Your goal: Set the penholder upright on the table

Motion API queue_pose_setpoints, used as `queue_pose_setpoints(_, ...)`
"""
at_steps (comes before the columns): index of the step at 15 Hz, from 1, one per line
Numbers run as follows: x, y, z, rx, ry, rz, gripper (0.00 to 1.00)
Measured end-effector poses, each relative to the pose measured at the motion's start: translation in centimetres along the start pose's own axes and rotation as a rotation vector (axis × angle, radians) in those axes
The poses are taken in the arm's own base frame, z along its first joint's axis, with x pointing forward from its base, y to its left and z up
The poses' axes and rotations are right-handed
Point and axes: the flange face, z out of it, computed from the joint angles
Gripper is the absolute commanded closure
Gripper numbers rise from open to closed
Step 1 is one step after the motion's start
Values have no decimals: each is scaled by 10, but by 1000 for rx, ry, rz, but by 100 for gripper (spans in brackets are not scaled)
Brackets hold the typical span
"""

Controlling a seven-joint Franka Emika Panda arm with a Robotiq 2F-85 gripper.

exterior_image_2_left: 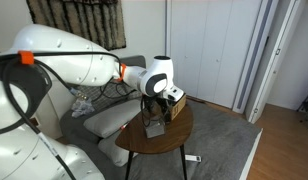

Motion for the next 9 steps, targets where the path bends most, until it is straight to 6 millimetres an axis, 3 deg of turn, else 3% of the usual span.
queue_pose_setpoints(9, 32, 2, 39, 37, -176, 109, 2)
